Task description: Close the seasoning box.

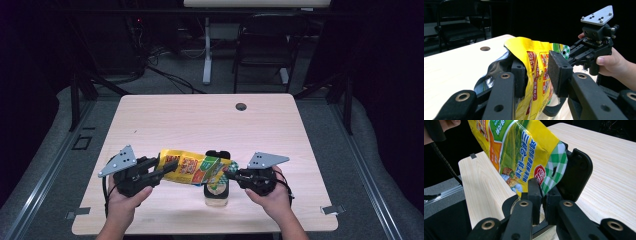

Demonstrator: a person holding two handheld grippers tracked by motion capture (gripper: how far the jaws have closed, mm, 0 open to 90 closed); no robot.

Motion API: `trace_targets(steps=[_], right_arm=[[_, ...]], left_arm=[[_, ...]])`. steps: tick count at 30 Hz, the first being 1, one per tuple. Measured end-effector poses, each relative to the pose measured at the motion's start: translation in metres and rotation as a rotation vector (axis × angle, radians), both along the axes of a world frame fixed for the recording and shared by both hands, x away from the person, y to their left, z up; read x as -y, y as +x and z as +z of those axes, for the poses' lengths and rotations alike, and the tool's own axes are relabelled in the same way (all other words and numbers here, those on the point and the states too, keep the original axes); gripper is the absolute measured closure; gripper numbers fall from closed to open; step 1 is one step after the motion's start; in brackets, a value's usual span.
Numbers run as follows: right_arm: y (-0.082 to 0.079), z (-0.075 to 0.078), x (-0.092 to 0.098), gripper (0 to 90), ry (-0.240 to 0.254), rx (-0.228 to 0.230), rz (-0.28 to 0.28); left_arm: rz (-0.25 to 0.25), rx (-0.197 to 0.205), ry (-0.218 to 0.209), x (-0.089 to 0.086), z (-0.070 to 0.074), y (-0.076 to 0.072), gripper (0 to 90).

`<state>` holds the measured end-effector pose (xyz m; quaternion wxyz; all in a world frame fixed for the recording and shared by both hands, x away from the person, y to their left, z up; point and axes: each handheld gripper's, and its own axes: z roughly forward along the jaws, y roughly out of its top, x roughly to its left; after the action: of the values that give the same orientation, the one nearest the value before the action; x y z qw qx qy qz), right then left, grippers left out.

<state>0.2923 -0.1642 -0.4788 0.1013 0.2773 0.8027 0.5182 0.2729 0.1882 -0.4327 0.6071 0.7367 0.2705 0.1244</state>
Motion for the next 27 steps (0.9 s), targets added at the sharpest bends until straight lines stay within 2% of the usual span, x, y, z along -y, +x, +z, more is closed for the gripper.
trace_targets(steps=[27], right_arm=[[0.0000, -0.0044, 0.0010, 85.6, -0.003, -0.012, -0.006]], left_arm=[[-0.017, 0.010, -0.014, 0.0035, 0.0009, -0.0007, 68.3]])
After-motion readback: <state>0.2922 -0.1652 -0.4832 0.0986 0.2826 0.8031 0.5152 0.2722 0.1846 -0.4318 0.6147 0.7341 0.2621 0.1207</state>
